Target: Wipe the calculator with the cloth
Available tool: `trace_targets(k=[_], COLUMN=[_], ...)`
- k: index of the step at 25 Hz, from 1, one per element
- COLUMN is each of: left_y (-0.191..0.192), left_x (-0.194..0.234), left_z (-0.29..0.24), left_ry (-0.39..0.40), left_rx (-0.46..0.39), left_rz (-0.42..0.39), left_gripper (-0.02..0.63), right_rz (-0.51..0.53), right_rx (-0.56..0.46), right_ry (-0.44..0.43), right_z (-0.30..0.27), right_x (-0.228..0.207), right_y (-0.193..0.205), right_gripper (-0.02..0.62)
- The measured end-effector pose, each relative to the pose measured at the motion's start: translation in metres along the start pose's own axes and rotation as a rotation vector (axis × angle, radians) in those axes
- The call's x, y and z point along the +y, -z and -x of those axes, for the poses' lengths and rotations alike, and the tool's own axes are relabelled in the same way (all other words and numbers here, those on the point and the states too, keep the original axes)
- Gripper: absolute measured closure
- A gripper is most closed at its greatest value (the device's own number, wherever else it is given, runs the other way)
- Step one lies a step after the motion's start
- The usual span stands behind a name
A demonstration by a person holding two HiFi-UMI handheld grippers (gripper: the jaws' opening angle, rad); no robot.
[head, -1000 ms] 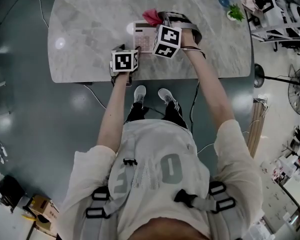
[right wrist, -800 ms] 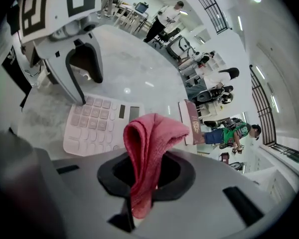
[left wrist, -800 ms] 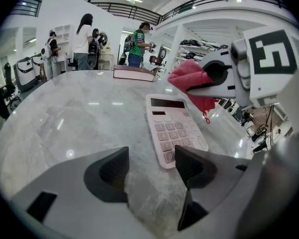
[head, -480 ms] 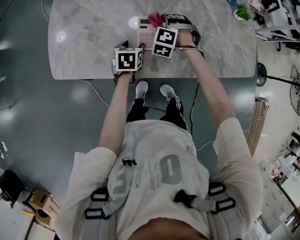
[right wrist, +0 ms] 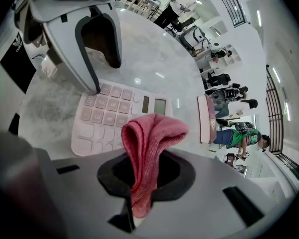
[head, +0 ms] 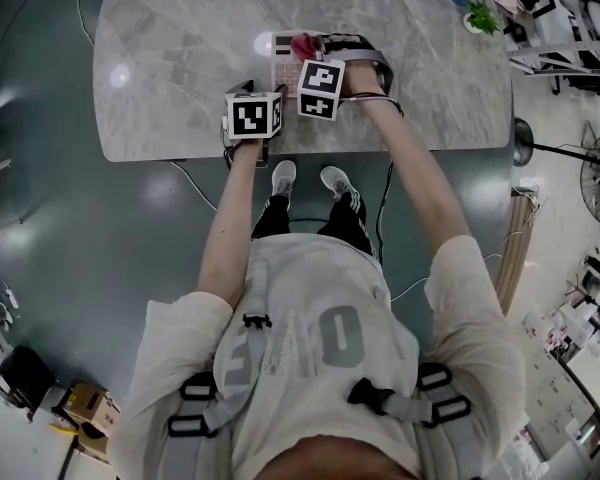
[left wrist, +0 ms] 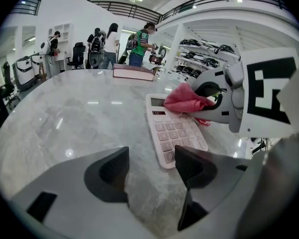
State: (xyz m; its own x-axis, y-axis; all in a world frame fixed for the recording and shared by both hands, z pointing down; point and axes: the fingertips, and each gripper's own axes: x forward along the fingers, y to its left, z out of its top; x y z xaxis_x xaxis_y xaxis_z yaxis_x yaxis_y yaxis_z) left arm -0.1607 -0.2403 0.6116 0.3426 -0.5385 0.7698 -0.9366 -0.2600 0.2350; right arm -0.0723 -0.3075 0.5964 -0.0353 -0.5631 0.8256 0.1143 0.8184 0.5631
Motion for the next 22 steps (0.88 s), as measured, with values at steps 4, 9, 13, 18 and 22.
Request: trace_targets(k=[4, 9, 13, 18, 22], left_y=[-0.002, -0.002, -0.002, -0.001, 0.000], left_x=[0.000, 0.000, 0.000, 0.001, -0.001], left_z=[0.002, 0.002, 0.002, 0.002, 0.002], left_ry=[-0.006, -0.007, -0.005, -0.003, 0.002], left_rx=[-0.004, -0.005, -0.010, -0.017, -0.016], left_rz=[0.001, 0.003, -0.002, -0.003, -0.004], left_gripper=[0.316, 0.316, 0.316, 0.316, 0.316], right_rz=[-0.013, -0.001, 0.022, 0.047, 0.024], right_rx=[0.000, -0.007, -0.005, -0.012, -0.016], right_ry=[-0.013, -0.018, -0.019, -0.025, -0.031], right_z=[0.004, 0.011, 0.017, 0.027, 0.035], right_x=[0.007, 0.023, 0.038, 0.060, 0.078], right_y=[0.000, 0.001, 0.001, -0.002, -0.004], right_gripper=[0.540, 0.540, 0.540, 0.540, 0.540])
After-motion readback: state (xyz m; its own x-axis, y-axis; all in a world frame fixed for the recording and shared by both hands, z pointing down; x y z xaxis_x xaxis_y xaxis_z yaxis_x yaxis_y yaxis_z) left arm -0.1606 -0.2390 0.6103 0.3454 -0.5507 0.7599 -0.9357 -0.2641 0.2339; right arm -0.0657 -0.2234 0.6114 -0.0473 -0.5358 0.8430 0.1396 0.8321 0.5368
